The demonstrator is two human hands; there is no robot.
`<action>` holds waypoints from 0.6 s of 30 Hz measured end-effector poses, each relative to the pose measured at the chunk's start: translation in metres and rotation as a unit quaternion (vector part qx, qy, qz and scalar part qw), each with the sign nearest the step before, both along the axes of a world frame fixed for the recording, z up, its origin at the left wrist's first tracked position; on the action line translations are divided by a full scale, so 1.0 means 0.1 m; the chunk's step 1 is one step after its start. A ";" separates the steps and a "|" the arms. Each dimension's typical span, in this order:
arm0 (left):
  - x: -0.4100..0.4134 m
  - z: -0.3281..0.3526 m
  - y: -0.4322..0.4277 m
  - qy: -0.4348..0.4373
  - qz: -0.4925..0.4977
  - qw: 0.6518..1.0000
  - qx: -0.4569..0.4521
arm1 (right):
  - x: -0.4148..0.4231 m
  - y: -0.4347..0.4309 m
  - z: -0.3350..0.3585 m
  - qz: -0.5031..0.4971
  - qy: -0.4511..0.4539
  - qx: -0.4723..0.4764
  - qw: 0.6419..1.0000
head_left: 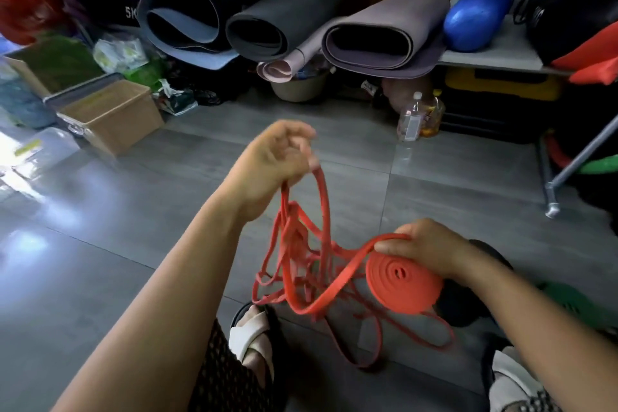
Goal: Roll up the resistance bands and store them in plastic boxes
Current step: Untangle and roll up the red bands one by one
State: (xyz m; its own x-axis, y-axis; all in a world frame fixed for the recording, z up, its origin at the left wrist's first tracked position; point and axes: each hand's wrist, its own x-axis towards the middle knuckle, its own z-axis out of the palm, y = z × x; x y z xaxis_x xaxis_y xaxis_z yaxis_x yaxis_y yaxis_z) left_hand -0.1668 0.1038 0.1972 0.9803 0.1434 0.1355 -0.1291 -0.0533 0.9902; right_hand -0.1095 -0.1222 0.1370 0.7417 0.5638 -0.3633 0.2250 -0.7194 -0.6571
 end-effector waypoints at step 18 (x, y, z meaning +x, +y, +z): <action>0.11 0.11 -0.40 -0.032 -0.093 0.989 -0.110 | 0.00 0.27 0.19 0.101 0.028 0.135 0.985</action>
